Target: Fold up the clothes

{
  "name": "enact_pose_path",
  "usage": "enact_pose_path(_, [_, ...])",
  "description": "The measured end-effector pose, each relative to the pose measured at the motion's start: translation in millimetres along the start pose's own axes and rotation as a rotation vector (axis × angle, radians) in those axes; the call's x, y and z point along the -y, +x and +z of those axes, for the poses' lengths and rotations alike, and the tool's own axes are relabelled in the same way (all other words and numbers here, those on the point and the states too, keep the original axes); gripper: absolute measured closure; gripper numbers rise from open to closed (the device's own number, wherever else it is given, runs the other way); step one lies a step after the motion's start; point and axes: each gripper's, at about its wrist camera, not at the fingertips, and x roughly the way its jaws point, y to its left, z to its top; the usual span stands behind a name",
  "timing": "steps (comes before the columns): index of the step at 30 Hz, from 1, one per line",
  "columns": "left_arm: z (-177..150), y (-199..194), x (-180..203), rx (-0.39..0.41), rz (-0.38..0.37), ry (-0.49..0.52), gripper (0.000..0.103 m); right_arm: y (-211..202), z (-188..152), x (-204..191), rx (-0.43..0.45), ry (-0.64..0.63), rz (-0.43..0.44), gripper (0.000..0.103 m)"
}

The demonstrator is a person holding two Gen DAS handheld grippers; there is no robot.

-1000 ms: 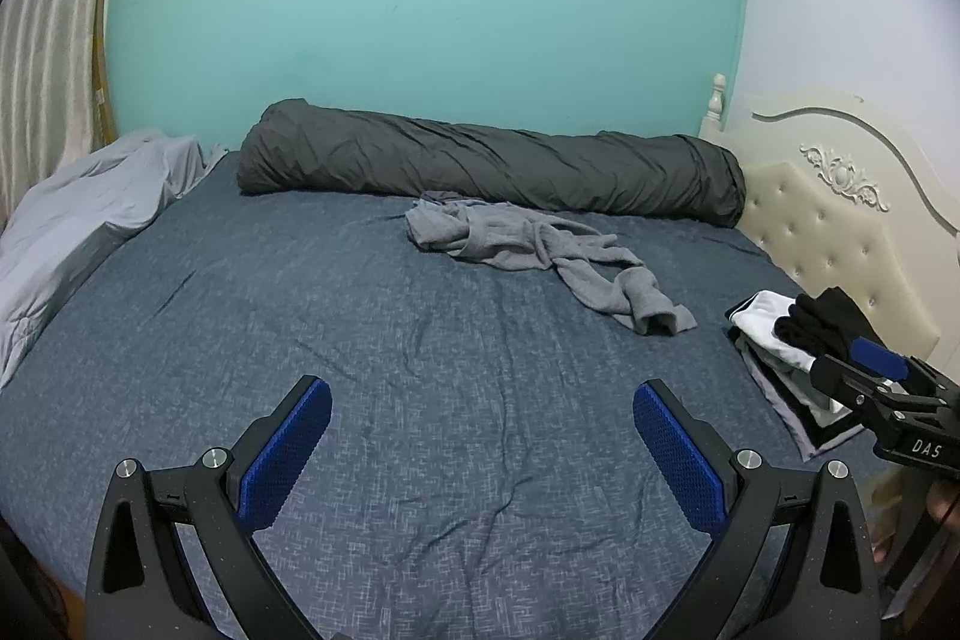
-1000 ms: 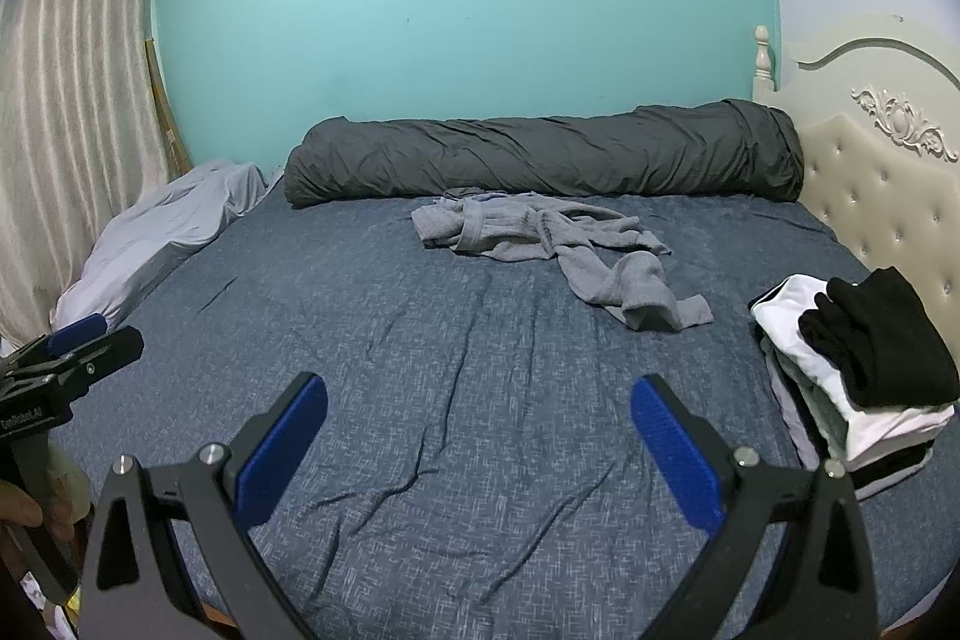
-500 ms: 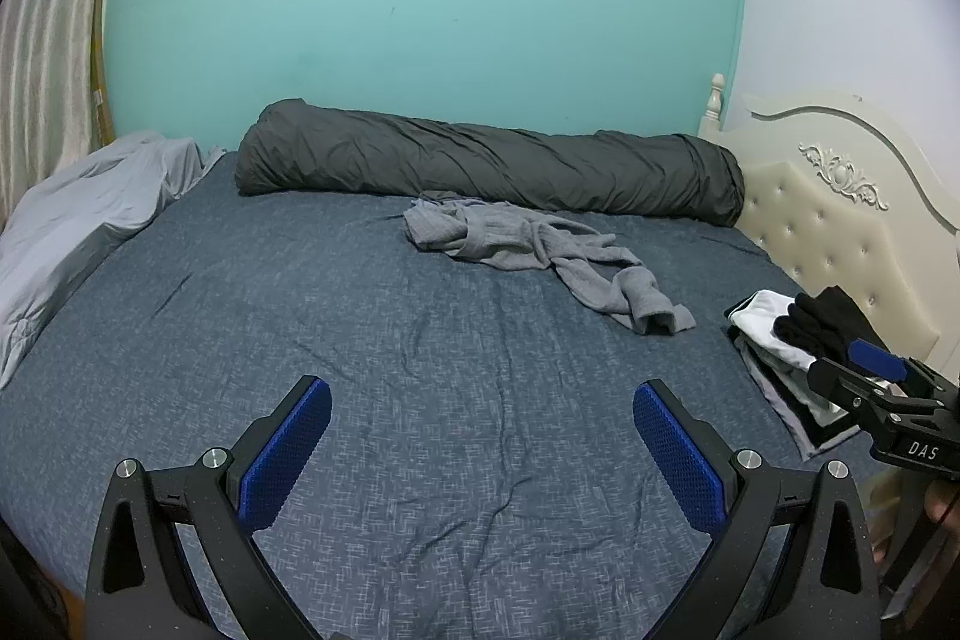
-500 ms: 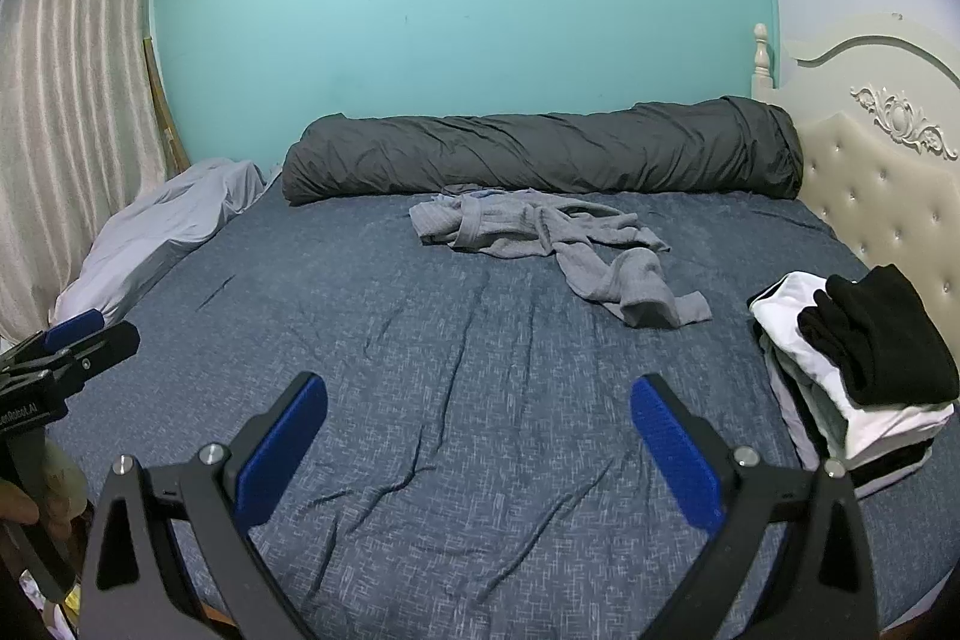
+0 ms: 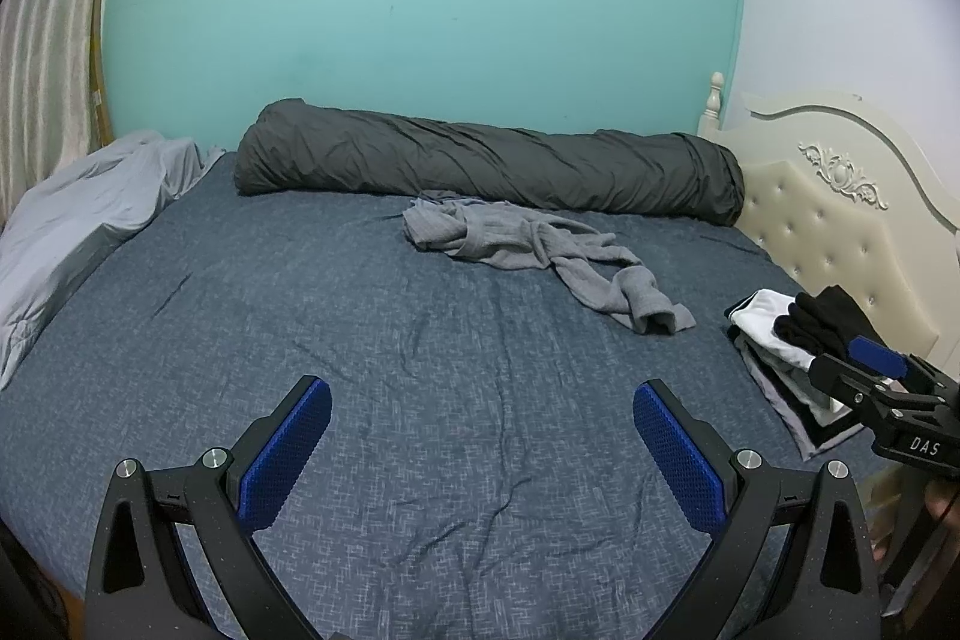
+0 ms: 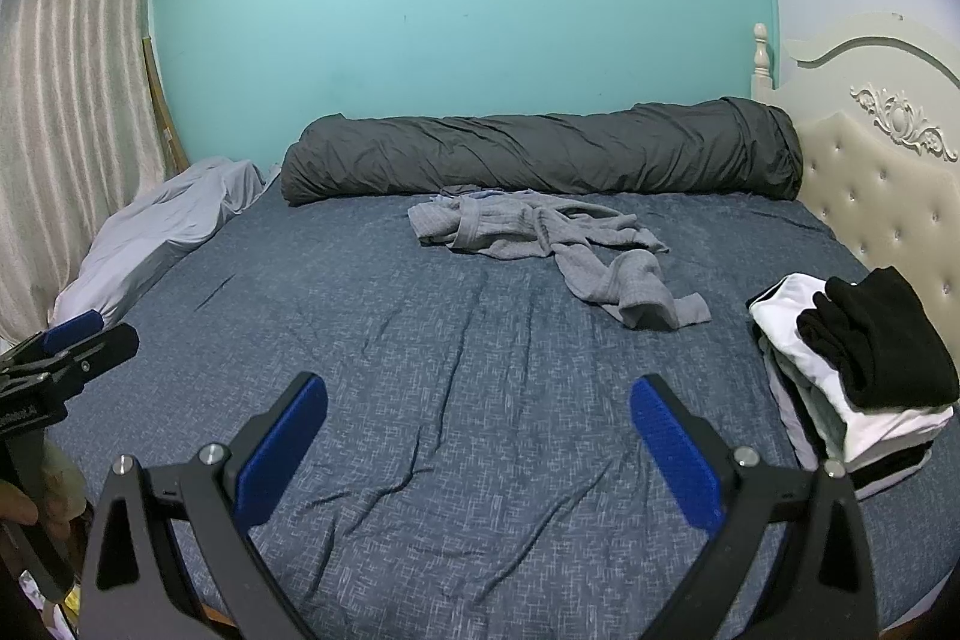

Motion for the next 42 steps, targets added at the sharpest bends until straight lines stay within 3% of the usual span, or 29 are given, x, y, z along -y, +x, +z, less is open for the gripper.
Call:
enact_pose_path(28, [-4.0, 25.9, -3.6, -0.018, -0.032, -0.048, 0.000, 25.5, -6.4, 17.6, -0.044, 0.026, 0.006, 0.001])
enact_pose_path(34, [-17.1, 67.6, -11.9, -0.051, -0.028, -0.084, 0.000, 61.4, -16.3, 39.8, -0.089, 0.047, -0.031, 0.001])
enact_pose_path(42, [-37.3, 152.1, -24.7, -0.094, -0.009, -0.113, 0.000, 145.2, -23.1, 80.9, -0.147, 0.049, -0.091, 0.001])
